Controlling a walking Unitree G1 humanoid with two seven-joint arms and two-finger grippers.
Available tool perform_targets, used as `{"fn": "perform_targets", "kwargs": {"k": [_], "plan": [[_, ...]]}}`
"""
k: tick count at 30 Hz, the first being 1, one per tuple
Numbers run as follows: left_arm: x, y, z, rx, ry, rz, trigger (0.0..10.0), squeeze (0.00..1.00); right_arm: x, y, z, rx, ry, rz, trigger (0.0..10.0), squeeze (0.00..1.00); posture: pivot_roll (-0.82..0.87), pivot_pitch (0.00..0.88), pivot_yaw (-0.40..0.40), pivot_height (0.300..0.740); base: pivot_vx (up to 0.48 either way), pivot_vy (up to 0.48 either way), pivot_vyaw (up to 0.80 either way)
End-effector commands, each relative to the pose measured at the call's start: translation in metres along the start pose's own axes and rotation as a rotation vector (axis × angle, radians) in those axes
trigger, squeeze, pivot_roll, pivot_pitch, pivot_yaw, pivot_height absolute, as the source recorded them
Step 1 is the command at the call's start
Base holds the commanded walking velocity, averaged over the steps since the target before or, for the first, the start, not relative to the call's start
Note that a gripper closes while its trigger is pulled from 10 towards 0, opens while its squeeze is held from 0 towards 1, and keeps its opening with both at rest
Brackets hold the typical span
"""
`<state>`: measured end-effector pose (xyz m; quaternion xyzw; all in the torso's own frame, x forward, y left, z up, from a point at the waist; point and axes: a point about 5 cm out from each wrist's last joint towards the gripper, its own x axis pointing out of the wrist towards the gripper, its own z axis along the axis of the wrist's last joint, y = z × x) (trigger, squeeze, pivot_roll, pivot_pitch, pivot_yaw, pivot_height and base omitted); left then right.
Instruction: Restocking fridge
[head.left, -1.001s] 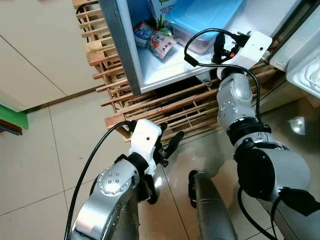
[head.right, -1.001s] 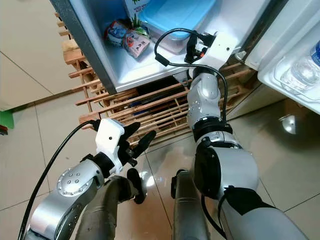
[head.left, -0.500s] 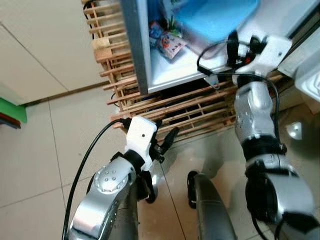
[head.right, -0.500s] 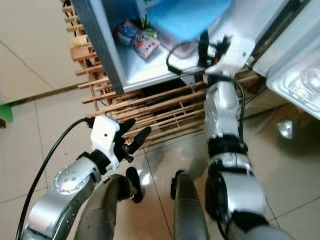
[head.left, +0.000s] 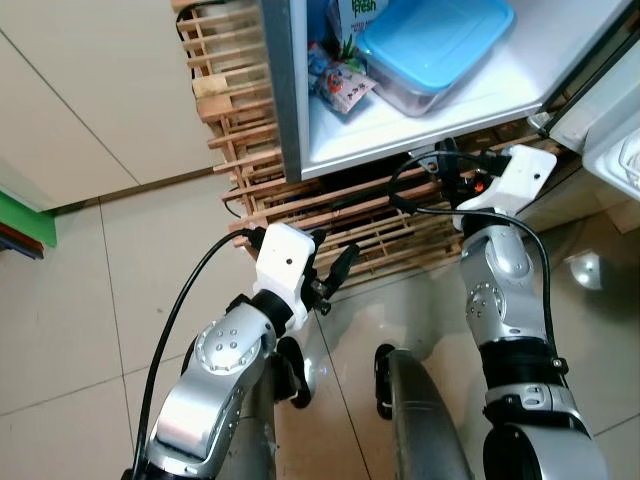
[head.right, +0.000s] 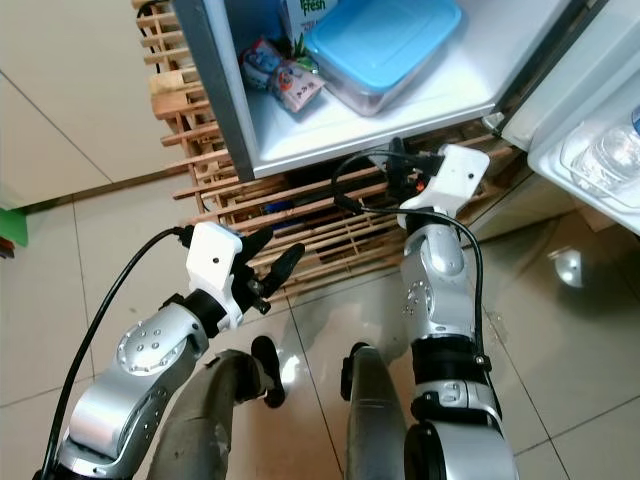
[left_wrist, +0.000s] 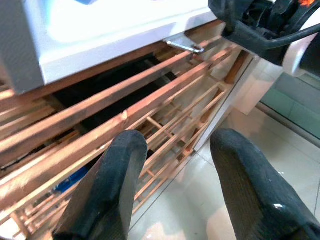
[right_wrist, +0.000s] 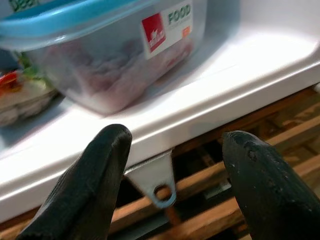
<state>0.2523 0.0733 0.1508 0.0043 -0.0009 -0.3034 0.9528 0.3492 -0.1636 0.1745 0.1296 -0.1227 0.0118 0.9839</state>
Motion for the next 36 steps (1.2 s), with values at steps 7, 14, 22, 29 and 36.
{"fn": "perform_targets", "kwargs": {"k": [7,14,22,29,36], "plan": [[-0.010,0.027,0.011,-0.123,-0.048,0.139,10.0,0.00,-0.043,0.008,0.009,-0.107,-0.027,0.020,10.0,0.00,-0.06,0.230,0.037,0.697,0.000,0.000,0.00],[0.000,0.047,0.020,-0.138,-0.092,0.203,10.0,0.00,-0.066,-0.004,0.009,-0.152,-0.016,-0.054,10.0,0.00,-0.12,0.143,0.088,0.697,0.000,0.000,0.00],[-0.027,0.064,-0.008,-0.111,0.002,0.274,10.0,0.00,-0.102,-0.021,-0.005,-0.226,0.067,-0.099,10.0,0.00,-0.15,0.083,0.104,0.697,0.000,0.000,0.00],[-0.003,0.070,0.002,-0.109,-0.051,0.280,10.0,0.00,-0.068,-0.018,-0.003,-0.192,0.038,-0.121,10.0,0.00,-0.14,0.069,0.139,0.697,0.000,0.000,0.00],[-0.002,0.070,0.018,-0.032,-0.092,0.229,10.0,0.00,-0.063,-0.017,0.004,-0.211,0.008,-0.122,10.0,0.00,-0.11,0.066,0.117,0.697,0.000,0.000,0.00]]}}
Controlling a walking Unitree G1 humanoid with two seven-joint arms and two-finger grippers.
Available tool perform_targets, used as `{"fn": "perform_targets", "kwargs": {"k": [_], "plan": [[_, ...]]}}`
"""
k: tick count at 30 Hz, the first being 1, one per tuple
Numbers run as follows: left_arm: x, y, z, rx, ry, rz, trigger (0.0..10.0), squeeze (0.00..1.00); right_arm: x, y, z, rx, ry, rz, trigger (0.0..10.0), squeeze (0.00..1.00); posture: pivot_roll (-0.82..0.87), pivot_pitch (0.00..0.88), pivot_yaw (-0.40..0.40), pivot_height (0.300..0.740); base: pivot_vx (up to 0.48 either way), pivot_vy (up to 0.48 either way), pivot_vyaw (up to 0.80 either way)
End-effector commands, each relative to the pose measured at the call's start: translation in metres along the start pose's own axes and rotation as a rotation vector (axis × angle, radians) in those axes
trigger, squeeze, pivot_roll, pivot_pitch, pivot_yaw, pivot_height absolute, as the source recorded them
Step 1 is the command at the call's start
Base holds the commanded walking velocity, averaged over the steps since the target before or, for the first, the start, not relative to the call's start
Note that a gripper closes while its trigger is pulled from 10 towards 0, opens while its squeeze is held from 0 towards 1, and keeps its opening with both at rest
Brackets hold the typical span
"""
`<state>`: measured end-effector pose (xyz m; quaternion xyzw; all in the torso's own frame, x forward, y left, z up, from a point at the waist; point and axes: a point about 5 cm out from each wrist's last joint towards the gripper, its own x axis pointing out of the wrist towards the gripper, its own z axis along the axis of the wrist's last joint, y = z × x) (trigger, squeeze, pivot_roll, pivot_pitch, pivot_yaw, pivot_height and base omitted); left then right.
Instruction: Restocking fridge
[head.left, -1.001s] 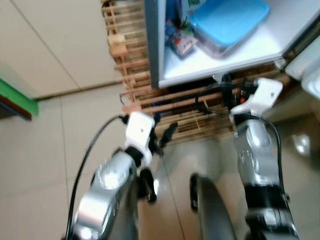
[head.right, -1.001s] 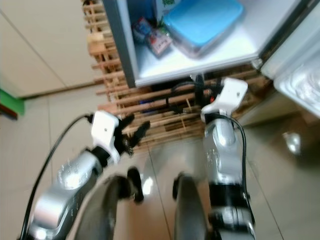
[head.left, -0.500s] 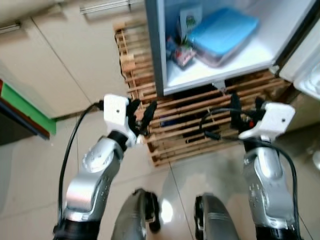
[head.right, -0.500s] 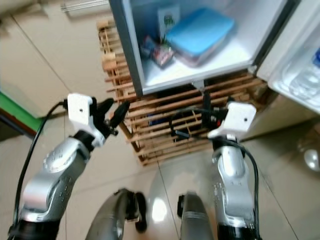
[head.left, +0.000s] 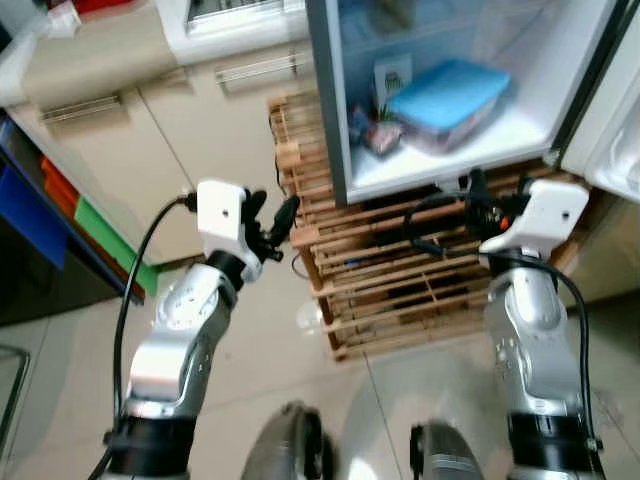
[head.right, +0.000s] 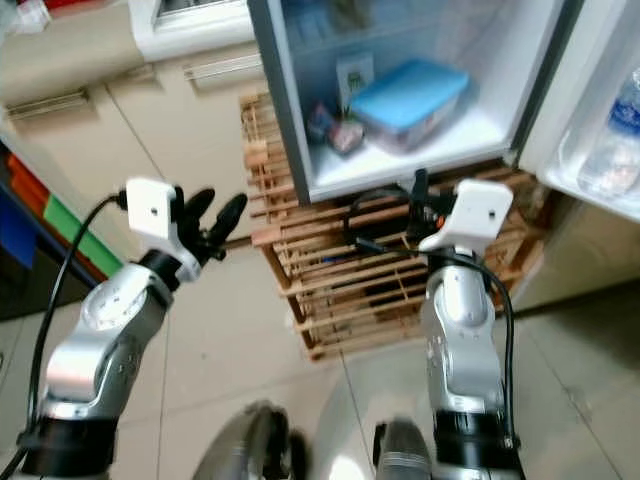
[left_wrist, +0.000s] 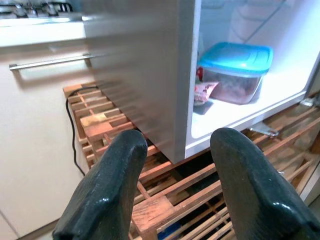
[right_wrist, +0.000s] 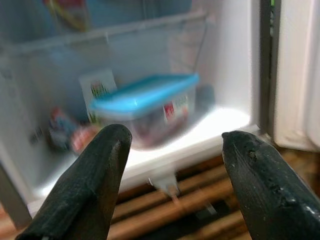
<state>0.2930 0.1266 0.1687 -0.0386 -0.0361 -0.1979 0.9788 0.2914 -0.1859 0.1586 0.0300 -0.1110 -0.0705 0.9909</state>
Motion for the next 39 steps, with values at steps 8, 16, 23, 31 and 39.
{"fn": "perform_targets", "kwargs": {"k": [8,16,23,31,39], "plan": [[-0.039,0.002,-0.016,0.161,0.052,-0.025,10.0,0.00,-0.048,-0.005,-0.014,-0.107,0.052,0.068,10.0,0.00,-0.13,0.041,0.066,0.697,0.000,0.000,0.00],[-0.019,-0.012,-0.017,0.095,0.008,-0.010,10.0,0.00,-0.045,-0.012,-0.025,-0.098,0.117,0.081,10.0,0.00,-0.13,0.026,0.031,0.697,0.180,0.000,0.00],[-0.011,-0.017,-0.016,0.088,-0.008,-0.038,10.0,0.00,-0.031,-0.004,-0.021,-0.081,0.095,0.088,10.0,0.00,-0.16,0.025,0.043,0.697,0.480,0.000,0.00],[-0.003,-0.023,-0.016,0.099,-0.018,-0.090,10.0,0.00,-0.031,-0.003,-0.029,-0.077,0.134,0.088,10.0,0.00,-0.15,0.032,0.050,0.697,0.474,0.000,0.00],[-0.002,-0.031,-0.016,0.098,-0.021,-0.164,10.0,0.00,-0.029,-0.010,-0.032,-0.067,0.151,0.059,10.0,0.00,-0.15,0.036,0.055,0.697,0.471,0.000,-0.71]]}}
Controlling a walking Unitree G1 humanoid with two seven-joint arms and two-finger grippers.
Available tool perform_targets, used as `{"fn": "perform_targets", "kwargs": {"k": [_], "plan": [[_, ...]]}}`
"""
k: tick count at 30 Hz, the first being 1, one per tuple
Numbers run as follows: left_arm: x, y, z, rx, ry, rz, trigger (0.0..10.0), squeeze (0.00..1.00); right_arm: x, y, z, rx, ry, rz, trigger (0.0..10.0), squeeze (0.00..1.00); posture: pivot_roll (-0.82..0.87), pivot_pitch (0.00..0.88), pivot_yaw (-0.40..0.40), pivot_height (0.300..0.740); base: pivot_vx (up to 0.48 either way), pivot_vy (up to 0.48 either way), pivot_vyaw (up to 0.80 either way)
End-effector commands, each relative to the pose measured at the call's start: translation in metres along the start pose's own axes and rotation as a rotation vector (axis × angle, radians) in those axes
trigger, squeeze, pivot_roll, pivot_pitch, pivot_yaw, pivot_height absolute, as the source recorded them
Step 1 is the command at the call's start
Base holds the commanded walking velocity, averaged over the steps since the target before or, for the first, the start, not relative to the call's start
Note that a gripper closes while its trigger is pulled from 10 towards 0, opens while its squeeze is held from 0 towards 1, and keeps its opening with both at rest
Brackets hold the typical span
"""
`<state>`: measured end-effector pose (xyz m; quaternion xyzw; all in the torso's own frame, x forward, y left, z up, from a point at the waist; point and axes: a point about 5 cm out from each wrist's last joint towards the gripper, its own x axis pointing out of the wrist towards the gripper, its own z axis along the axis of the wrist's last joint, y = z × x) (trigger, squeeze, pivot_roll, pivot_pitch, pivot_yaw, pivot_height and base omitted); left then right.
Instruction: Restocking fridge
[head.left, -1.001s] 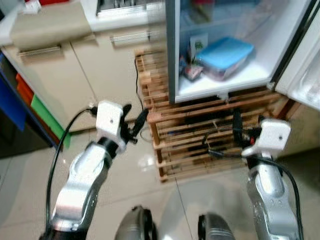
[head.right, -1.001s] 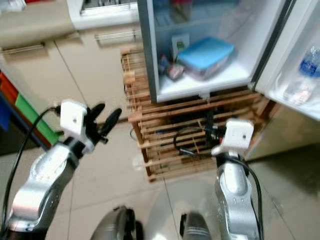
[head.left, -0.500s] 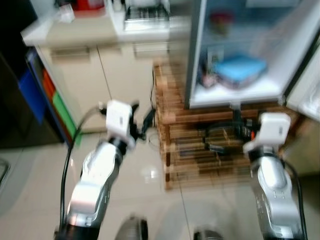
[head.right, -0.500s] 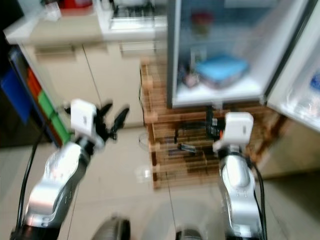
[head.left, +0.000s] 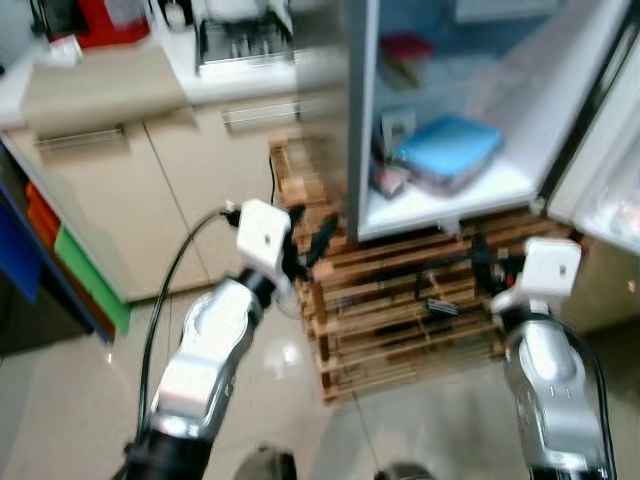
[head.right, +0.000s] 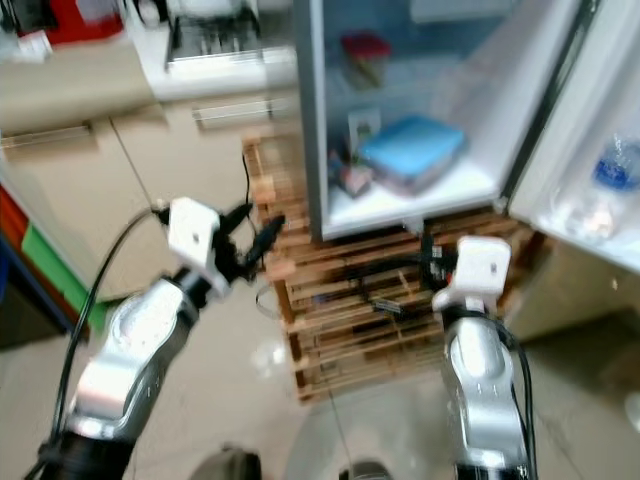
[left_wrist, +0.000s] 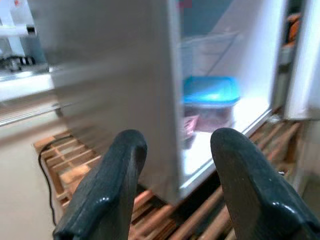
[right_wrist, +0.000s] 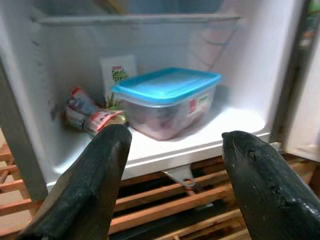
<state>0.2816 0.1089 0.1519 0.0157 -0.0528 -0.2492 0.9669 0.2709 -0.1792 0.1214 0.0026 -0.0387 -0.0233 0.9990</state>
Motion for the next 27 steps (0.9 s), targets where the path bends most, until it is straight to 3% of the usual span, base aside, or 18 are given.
{"fn": "perform_targets", "kwargs": {"k": [1,6,19,22,27], "plan": [[0.005,-0.011,0.003,-0.010,-0.017,-0.058,10.0,0.00,-0.001,-0.012,-0.001,-0.010,0.009,-0.039,10.0,0.00,-0.15,0.036,0.055,0.697,0.465,0.000,-0.69],[0.006,-0.011,0.008,-0.030,-0.051,-0.059,10.0,0.00,0.002,-0.012,-0.001,-0.018,0.000,-0.035,10.0,0.00,-0.15,0.039,0.054,0.697,0.462,0.000,-0.67],[0.004,-0.007,0.020,-0.029,-0.070,-0.044,10.0,0.00,0.018,-0.016,0.012,-0.016,-0.039,-0.037,10.0,0.00,-0.12,0.076,0.059,0.697,0.000,0.000,0.00],[0.005,-0.004,0.016,-0.139,-0.034,-0.003,10.0,0.00,0.032,-0.013,0.008,0.010,0.002,-0.024,10.0,0.00,-0.12,0.089,0.070,0.697,0.000,0.000,0.00],[0.003,-0.005,0.016,-0.144,-0.015,-0.002,10.0,0.00,0.043,-0.002,0.012,0.017,0.014,0.036,10.0,0.00,-0.10,0.095,0.068,0.697,0.000,0.000,0.00]]}}
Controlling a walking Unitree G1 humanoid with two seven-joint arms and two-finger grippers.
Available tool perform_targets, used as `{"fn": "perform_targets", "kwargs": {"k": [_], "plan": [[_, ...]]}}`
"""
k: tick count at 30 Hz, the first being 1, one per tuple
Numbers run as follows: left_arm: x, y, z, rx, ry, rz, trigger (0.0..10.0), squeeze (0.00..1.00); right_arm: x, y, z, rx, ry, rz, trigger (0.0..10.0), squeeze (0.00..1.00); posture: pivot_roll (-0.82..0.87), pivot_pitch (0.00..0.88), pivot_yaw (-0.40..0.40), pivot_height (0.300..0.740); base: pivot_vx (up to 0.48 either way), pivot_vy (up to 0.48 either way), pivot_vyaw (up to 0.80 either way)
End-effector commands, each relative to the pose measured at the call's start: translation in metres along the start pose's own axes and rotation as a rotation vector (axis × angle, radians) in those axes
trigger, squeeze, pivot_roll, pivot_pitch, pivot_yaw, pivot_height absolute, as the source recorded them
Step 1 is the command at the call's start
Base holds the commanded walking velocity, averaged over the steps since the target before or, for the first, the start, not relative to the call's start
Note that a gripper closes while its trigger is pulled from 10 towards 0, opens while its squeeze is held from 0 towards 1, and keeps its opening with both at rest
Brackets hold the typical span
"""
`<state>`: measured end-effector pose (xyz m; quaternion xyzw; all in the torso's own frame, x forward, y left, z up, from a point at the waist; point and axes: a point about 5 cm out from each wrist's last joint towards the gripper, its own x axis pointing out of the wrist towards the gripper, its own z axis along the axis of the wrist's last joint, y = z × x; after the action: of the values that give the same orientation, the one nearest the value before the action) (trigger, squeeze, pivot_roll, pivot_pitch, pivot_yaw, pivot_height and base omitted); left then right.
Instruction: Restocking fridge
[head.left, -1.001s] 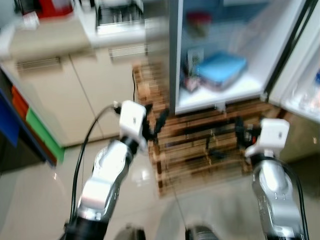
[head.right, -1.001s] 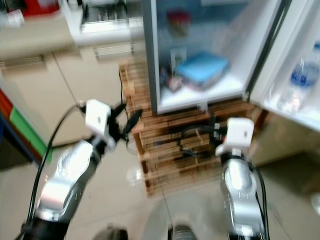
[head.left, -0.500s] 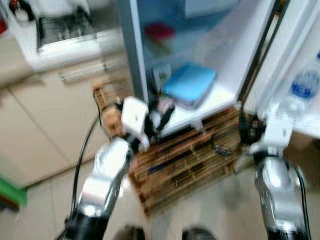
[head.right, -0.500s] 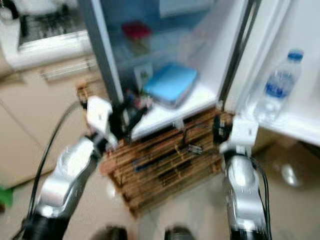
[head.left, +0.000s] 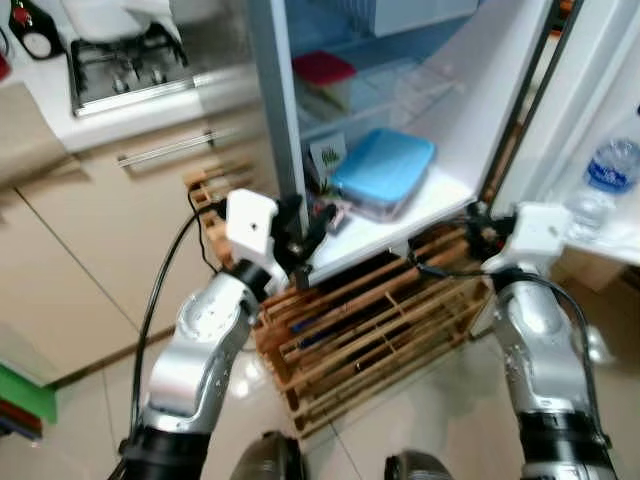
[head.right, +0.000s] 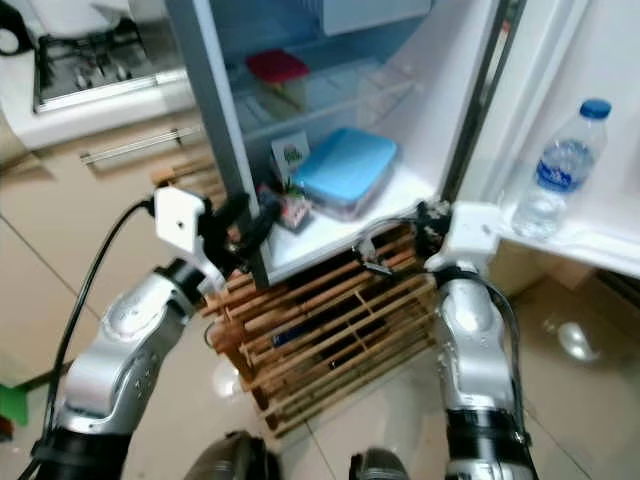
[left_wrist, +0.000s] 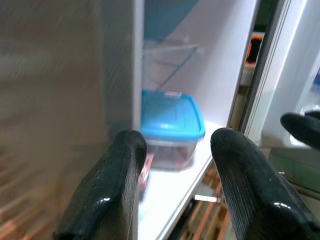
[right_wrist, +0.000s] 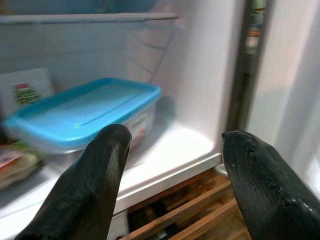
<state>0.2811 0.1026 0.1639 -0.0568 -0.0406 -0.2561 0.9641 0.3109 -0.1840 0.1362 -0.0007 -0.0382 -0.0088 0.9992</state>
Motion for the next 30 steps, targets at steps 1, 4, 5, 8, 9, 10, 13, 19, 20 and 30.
{"fn": "perform_targets", "kwargs": {"k": [1,4,5,8,9,10,13,19,20,30], "plan": [[-0.002,0.000,0.004,0.007,-0.001,0.005,10.0,0.00,0.002,0.001,0.001,0.027,0.006,0.005,10.0,0.00,-0.10,0.092,0.066,0.697,0.000,0.000,0.00],[-0.003,-0.002,0.007,-0.013,-0.015,0.001,10.0,0.00,-0.001,0.000,0.001,0.028,-0.001,0.002,10.0,0.00,-0.10,0.089,0.064,0.697,0.000,-0.082,0.00],[-0.003,-0.002,0.007,-0.013,-0.015,0.001,10.0,0.00,-0.001,0.000,0.001,0.028,-0.001,0.002,10.0,0.00,-0.10,0.089,0.064,0.697,0.000,-0.247,0.00],[-0.003,-0.010,0.008,0.028,-0.017,-0.031,10.0,0.00,-0.004,0.002,0.002,0.019,-0.015,0.015,10.0,0.00,-0.11,0.086,0.059,0.697,0.000,-0.454,0.00],[-0.001,-0.014,0.009,0.042,-0.022,-0.048,10.0,0.00,-0.006,0.003,0.003,0.010,-0.023,0.023,10.0,0.00,-0.12,0.082,0.056,0.697,0.000,-0.454,0.64],[0.000,-0.014,0.009,0.044,-0.023,-0.049,10.0,0.00,-0.007,0.002,0.003,0.007,-0.023,0.025,10.0,0.00,-0.12,0.078,0.054,0.697,0.000,-0.450,0.66],[0.002,-0.013,0.009,0.040,-0.023,-0.049,10.0,0.00,-0.009,0.000,0.002,0.000,-0.019,0.024,10.0,0.00,-0.13,0.069,0.052,0.697,0.000,-0.451,0.66],[0.005,-0.013,0.010,0.037,-0.025,-0.054,10.0,0.00,-0.009,-0.001,0.002,-0.008,-0.015,0.028,10.0,0.00,-0.13,0.057,0.055,0.697,0.000,-0.439,0.64],[0.005,-0.013,0.010,0.037,-0.026,-0.053,10.0,0.00,-0.009,-0.001,0.002,-0.005,-0.015,0.028,10.0,0.00,-0.13,0.057,0.055,0.697,0.000,-0.424,0.63],[0.008,-0.003,0.009,0.030,-0.015,0.020,10.0,0.00,-0.007,0.004,0.000,0.018,-0.008,0.027,10.0,0.00,-0.12,0.053,0.052,0.697,0.036,-0.073,0.18]]}}
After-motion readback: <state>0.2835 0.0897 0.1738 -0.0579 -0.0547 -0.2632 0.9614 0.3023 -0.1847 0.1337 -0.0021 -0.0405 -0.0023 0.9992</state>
